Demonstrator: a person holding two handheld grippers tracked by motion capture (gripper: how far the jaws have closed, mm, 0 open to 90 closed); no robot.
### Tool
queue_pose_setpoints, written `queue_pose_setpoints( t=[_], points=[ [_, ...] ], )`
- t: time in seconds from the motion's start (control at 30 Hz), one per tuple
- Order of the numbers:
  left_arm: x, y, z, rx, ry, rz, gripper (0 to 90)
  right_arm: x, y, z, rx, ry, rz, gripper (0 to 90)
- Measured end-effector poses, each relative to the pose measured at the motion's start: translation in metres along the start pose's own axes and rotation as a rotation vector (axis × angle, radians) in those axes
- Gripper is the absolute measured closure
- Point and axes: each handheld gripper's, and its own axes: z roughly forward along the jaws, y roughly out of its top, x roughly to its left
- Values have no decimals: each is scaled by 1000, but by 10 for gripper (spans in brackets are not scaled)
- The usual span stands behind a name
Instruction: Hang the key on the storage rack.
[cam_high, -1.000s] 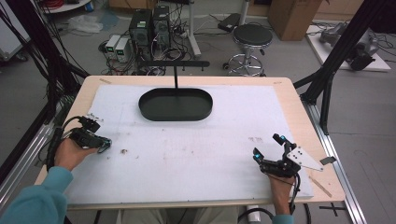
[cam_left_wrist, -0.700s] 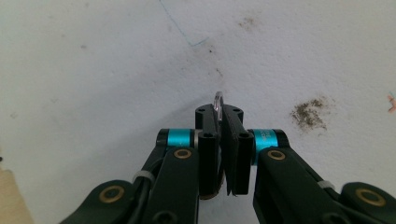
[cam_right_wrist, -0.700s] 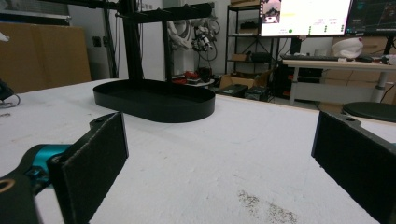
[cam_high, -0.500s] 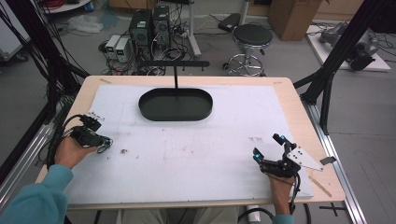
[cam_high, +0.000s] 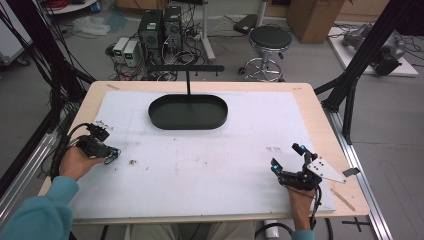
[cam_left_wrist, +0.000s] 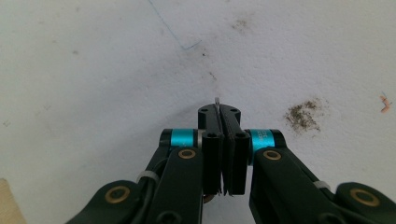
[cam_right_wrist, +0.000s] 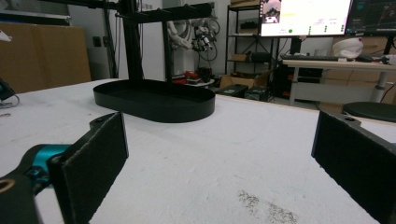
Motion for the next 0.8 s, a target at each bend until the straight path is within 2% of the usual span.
queue_pose_setpoints(
  t=[0.2,0.23,0.27,0.43,0.57,0.67,0.8],
  points=[
    [-2,0,0,9,9,18,882,0,0,0,0,1,-1,29],
    [-2,0,0,12,14,22,883,0,0,0,0,2,-1,29],
    [-3,0,0,7,36,32,883,0,0,0,1,0,4,29],
    [-4,0,-2,1,32,46,884,0,0,0,2,1,5,29],
    [-6,1,-10,-45,44,60,884,0,0,0,2,1,4,29],
    [-3,6,-21,-90,31,47,884,0,0,0,1,0,4,29],
    [0,15,-39,-155,27,62,883,0,0,0,2,1,4,29]
  ],
)
